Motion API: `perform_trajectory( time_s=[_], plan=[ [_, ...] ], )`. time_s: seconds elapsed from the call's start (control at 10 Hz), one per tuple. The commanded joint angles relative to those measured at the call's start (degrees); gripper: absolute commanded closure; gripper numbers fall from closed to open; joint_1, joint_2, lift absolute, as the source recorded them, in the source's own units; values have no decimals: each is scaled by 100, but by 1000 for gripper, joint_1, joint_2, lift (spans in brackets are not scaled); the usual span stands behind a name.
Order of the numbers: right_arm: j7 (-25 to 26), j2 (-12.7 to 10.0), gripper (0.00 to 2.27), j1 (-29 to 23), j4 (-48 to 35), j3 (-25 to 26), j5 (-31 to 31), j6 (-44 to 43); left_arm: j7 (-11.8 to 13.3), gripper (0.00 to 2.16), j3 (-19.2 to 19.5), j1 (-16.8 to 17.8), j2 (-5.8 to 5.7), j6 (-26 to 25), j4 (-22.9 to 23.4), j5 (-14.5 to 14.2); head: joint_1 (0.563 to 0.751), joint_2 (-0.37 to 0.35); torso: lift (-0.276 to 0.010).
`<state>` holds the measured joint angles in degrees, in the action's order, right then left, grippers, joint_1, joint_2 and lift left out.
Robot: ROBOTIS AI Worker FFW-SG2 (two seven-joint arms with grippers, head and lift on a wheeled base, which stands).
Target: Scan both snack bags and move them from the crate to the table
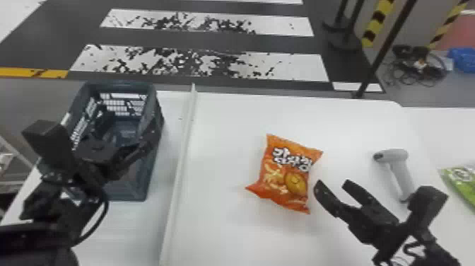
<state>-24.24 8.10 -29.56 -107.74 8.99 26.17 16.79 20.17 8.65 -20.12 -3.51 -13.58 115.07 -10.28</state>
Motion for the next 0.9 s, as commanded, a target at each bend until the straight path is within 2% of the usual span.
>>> perform_trajectory(
  time_s=[0.0, 0.3, 0.4, 0.8],
  plan=[
    [-125, 7, 110, 249, 16, 41, 90, 901, -145, 80, 110, -150, 0, 26, 113, 0, 695, 0, -88],
    [-371, 25, 110, 565, 16, 41, 125, 1955, -1006, 83, -144, -334, 9, 272, 227, 79, 695, 72, -88],
    [-424, 51, 107, 627, 16, 50, 134, 2289, -1085, 83, -250, -334, 0, 272, 262, 123, 695, 86, -88],
    [-723, 165, 107, 1137, 482, -73, 213, 2940, -1068, 83, -408, -334, 0, 149, 280, 290, 695, 79, -88]
  ],
)
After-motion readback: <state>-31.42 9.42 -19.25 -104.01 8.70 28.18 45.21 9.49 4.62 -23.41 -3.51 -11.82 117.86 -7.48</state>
